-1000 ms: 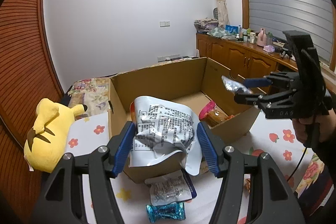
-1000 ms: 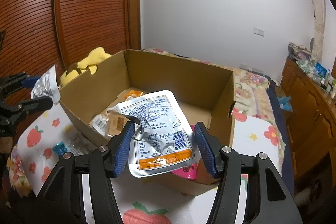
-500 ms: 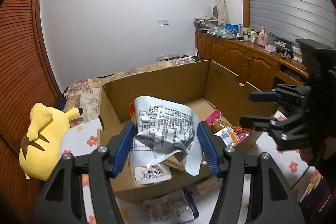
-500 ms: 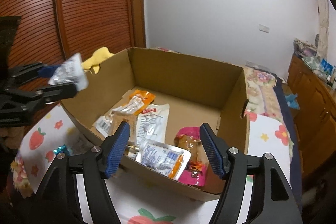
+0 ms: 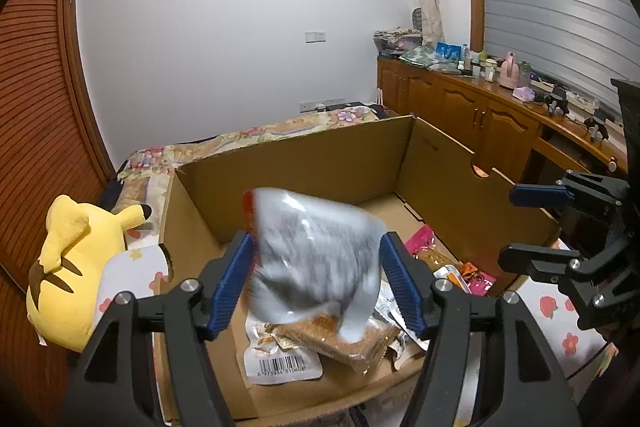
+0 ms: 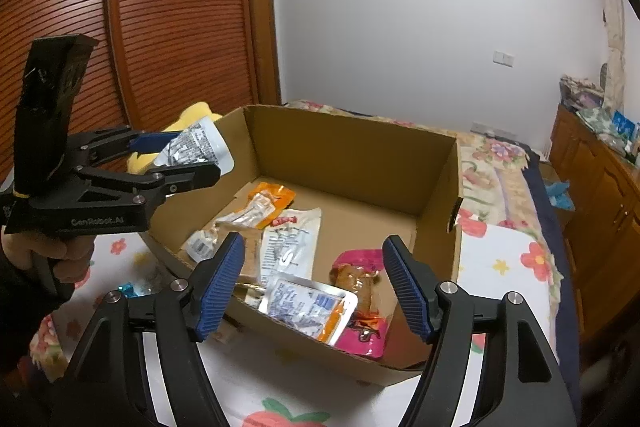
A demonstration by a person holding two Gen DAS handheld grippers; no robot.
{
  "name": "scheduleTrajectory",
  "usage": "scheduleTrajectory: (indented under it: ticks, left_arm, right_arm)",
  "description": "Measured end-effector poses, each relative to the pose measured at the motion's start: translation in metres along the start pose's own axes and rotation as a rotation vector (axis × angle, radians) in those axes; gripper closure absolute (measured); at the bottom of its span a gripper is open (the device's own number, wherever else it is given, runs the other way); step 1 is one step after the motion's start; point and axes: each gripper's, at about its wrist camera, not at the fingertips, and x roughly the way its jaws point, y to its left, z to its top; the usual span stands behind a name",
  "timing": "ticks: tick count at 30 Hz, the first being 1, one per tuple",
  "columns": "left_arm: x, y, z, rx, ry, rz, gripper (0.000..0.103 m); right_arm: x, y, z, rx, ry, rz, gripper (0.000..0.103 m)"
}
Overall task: Organize snacks
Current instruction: 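Open the left tool to drop the red-edged pouch into the box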
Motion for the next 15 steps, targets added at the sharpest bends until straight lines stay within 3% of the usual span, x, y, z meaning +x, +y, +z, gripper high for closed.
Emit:
scheduleTrajectory:
  ticks: [15]
  left_arm:
    - [-0.011,-0.003,-0.008,0.001,0.005,0.003,0.037]
  right_arm:
    - [-0.001,-0.003,-0.001,0.018,0.008,-0.017,0.029]
